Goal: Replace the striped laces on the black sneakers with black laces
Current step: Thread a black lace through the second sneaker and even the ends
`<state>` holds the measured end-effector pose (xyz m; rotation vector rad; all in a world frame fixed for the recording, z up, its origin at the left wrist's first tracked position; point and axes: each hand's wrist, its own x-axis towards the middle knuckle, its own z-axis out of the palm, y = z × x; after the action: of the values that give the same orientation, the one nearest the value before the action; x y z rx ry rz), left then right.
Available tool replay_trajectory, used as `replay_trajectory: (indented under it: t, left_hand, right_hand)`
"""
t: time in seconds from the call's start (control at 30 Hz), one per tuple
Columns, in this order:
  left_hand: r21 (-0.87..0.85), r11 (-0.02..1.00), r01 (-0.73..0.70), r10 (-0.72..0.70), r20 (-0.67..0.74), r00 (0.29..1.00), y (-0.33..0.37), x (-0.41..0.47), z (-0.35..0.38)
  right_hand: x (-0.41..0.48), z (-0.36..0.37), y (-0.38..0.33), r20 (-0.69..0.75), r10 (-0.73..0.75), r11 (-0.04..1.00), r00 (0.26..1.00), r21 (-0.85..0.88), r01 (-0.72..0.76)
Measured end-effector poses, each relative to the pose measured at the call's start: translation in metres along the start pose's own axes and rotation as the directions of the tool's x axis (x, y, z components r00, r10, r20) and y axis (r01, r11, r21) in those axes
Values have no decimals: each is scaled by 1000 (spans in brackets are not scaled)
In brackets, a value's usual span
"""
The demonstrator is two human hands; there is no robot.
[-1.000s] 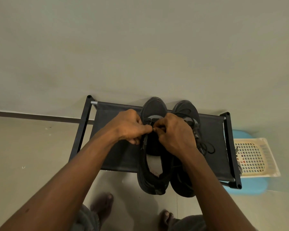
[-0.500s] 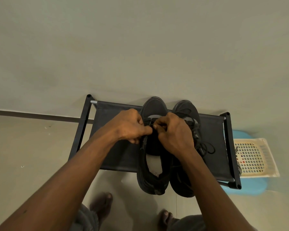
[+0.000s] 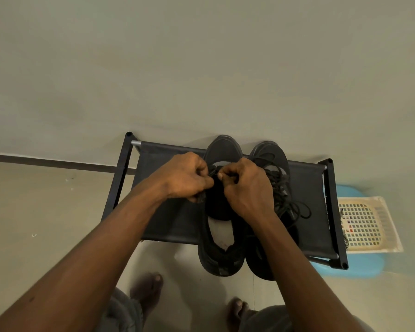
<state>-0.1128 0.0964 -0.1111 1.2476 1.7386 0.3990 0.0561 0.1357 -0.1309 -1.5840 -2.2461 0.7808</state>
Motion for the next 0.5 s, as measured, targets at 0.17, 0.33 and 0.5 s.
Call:
replay_trajectory:
  t: [0.17,0.33,0.5]
  left_hand:
    - [0,1000,8,-8,-7,1000,4,0,5]
    - [-25,999,44,-44,7,999,5,-1,6]
    - [-131,988,78,-71,51,996,1,1,3]
  right_hand:
    - [-3,-2,-1,-5,29,994,1000,-103,-29]
    - [3,-2,6,19,103,992,995,66,-104]
    - [4,0,6,23,98,995,995,30,-98]
